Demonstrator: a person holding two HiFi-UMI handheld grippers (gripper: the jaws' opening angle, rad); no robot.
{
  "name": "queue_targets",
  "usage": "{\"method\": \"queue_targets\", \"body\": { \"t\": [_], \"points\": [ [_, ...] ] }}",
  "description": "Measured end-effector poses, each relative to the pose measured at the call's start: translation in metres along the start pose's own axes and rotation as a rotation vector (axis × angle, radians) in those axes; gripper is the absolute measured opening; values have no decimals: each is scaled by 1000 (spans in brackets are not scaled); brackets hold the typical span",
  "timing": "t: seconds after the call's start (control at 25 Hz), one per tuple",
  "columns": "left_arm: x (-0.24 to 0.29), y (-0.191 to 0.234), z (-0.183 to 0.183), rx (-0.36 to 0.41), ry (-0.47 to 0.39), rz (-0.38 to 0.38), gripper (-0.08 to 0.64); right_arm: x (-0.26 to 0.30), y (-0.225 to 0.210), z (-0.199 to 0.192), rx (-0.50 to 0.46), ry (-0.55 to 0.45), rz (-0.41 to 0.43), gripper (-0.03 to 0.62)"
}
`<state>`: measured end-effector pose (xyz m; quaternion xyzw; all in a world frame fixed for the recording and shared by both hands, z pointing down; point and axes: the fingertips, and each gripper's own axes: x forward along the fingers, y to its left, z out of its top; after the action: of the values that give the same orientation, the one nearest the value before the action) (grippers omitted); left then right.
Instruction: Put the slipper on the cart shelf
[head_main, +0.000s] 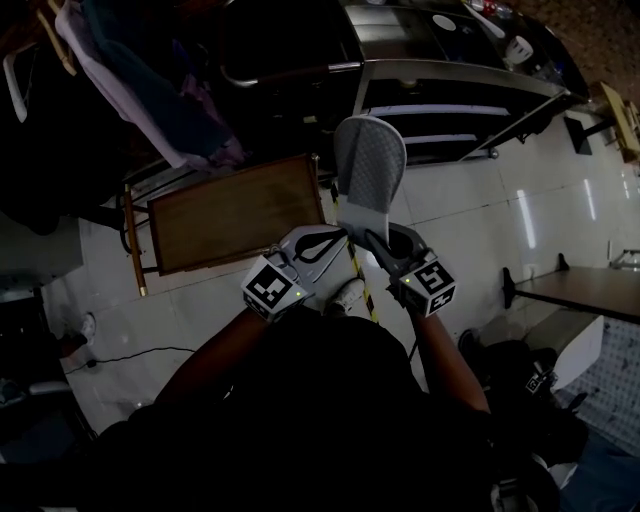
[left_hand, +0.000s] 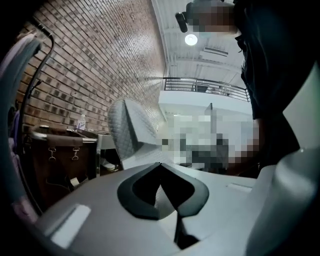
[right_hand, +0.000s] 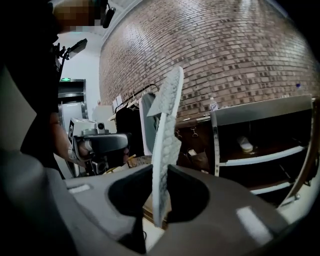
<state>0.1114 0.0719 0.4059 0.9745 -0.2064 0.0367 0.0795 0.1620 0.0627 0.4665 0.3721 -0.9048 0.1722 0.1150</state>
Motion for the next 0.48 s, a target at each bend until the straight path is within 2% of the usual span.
{"method": "queue_targets", "body": {
  "t": [0.24,0.48],
  "points": [
    [52,-26,-9,41,28,6,0,-26,-41,-16,1,22,52,64],
    [80,-29,-7,54,54,-8,0,-30,-69,-24,76,40,93,64]
  ]
}}
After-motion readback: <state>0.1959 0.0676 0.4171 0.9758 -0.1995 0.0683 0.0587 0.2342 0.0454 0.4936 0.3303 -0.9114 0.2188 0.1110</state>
